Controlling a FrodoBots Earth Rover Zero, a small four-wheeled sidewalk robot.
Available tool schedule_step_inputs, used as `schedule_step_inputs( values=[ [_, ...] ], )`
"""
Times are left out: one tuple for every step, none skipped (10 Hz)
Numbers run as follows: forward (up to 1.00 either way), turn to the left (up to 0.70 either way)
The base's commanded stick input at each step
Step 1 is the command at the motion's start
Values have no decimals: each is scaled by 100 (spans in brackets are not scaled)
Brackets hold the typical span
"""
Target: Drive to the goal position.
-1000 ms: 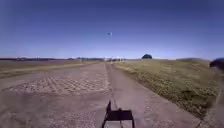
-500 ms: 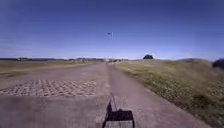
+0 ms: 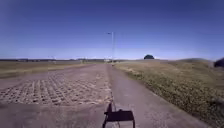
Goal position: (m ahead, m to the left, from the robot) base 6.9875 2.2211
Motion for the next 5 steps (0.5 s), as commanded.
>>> schedule_step_inputs(
  values=[
    [70,-35],
    [70,-35],
    [70,-35],
    [70,-35],
    [70,-35]
  ],
)
